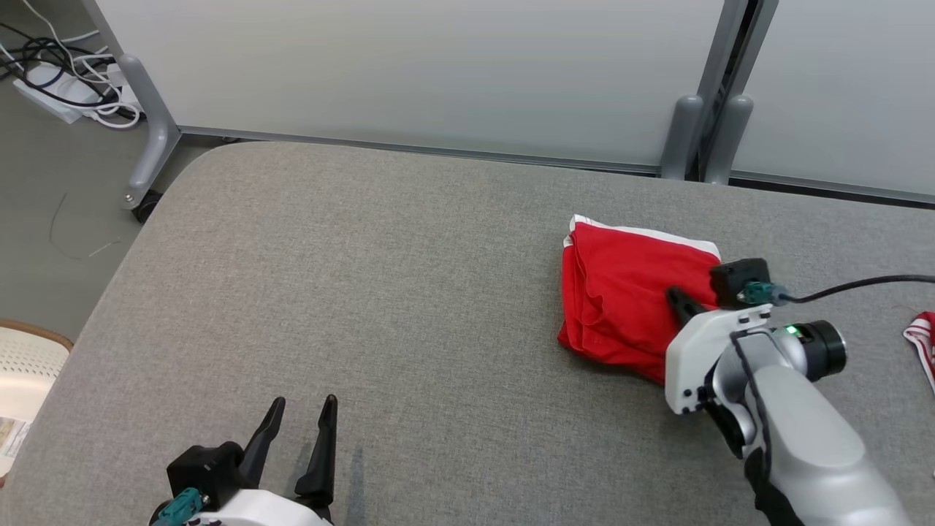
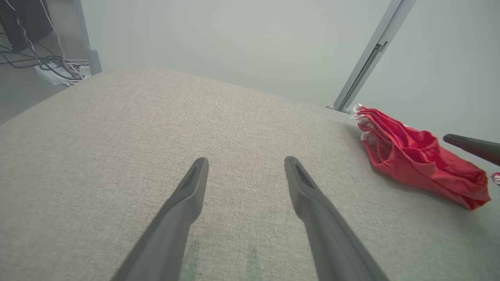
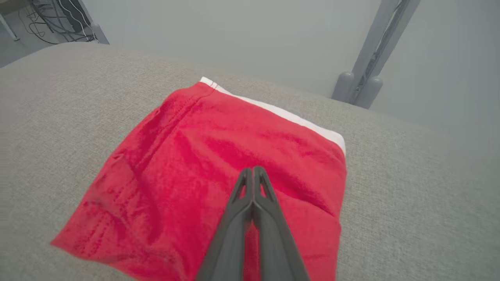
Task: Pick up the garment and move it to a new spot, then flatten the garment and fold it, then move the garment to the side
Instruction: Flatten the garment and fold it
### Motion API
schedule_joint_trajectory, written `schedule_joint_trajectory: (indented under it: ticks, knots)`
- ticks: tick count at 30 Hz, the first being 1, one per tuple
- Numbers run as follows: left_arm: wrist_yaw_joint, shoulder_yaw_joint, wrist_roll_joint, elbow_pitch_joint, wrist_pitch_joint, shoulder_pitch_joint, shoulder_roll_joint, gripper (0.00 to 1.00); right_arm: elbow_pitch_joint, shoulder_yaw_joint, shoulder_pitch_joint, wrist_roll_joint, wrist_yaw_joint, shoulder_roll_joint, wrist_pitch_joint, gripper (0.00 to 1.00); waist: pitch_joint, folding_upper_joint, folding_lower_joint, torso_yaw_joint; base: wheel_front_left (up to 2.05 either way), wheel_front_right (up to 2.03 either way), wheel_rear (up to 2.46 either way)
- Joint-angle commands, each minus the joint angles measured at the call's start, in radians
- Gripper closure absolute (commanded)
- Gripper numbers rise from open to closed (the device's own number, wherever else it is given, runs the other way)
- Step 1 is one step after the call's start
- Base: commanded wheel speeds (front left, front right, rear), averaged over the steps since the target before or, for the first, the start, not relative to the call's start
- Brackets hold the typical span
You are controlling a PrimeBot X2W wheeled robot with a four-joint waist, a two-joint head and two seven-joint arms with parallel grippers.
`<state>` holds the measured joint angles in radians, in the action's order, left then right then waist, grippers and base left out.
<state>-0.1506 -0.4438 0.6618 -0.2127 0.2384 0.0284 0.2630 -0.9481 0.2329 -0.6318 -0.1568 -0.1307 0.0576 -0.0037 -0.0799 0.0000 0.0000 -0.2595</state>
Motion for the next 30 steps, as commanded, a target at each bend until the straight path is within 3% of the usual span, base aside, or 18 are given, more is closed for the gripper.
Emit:
schedule_joint_trajectory:
  ticks: [1,18,23,24,25,30]
  knots:
    - [0.004,-0.002,-0.001,-0.004,0.005,0.015,0.002,0.00,0.022,0.031,0.025,0.009,0.000,-0.001,0.002,1.00,-0.001,0.0000,0.0000,-0.004,0.00,0.00,0.00]
    - [0.011,-0.022,0.003,-0.014,-0.003,0.006,0.011,0.00,0.197,0.340,0.147,-0.244,0.000,-0.004,0.096,1.00,0.019,0.0000,0.0000,-0.039,0.00,0.00,0.00]
    - [0.004,-0.019,0.003,-0.013,0.000,0.000,0.016,0.00,0.257,0.368,0.151,-0.322,0.000,-0.003,0.064,1.00,0.034,0.0000,0.0000,-0.033,0.00,0.00,0.00]
    - [0.002,-0.016,0.003,-0.012,0.002,-0.002,0.016,0.00,0.269,0.361,0.154,-0.331,0.000,-0.003,0.050,0.85,0.041,0.0000,0.0000,-0.028,0.00,0.00,0.00]
    - [-0.001,-0.011,0.003,-0.010,0.003,-0.006,0.018,0.00,0.282,0.348,0.160,-0.337,0.000,-0.003,0.032,0.00,0.047,0.0000,0.0000,-0.022,0.00,0.00,0.00]
    - [-0.011,0.017,0.003,0.004,0.014,-0.032,0.028,0.00,0.339,0.217,0.231,-0.345,0.000,-0.002,-0.072,0.00,0.086,0.0000,0.0000,0.020,0.00,0.00,0.00]
